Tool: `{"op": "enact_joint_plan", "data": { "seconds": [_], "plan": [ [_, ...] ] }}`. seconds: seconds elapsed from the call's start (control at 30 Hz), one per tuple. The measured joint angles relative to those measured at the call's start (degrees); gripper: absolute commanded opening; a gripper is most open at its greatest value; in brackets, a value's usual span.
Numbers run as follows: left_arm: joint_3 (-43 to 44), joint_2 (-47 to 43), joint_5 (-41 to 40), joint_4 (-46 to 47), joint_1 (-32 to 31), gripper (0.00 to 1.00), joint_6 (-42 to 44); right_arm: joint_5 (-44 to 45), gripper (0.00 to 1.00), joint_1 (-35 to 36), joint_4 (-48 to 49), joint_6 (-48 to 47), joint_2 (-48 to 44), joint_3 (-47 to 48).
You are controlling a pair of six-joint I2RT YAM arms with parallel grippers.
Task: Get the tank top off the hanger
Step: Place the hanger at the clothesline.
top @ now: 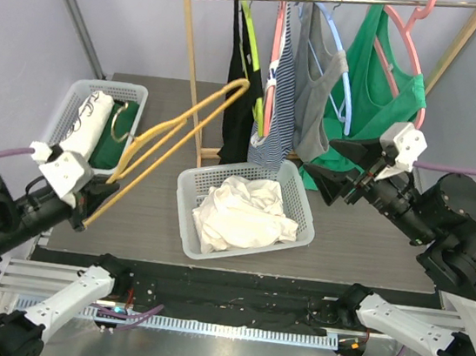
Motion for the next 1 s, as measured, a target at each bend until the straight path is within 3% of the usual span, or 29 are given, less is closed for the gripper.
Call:
{"op": "enact_joint_plan", "data": {
  "seconds": [0.17,0.33,0.57,1.0],
  "plan": [
    [-6.58,1.22,-6.47,3.85,1.01,0.0,-11.04,-0.59,0.7,0.0,0.2,1.49,1.86,0.0],
    [-7.08,6.71,-10.58,6.4,1.2,0.0,-16.76,-1.2,0.7,0.0,0.22,2.75,1.64,-0.2],
    [-2.75,15.63,-17.44,10.75,1.2,0.0,-17.94,-1.62,0.69,0.0,0.31,3.69,-0.57,-0.33],
    [4.98,28.96,-21.57,17.86,1.22,0.0,-16.7,-2.27,0.65,0.0,0.72,4.24,-1.16,-0.31]
  ]
}}
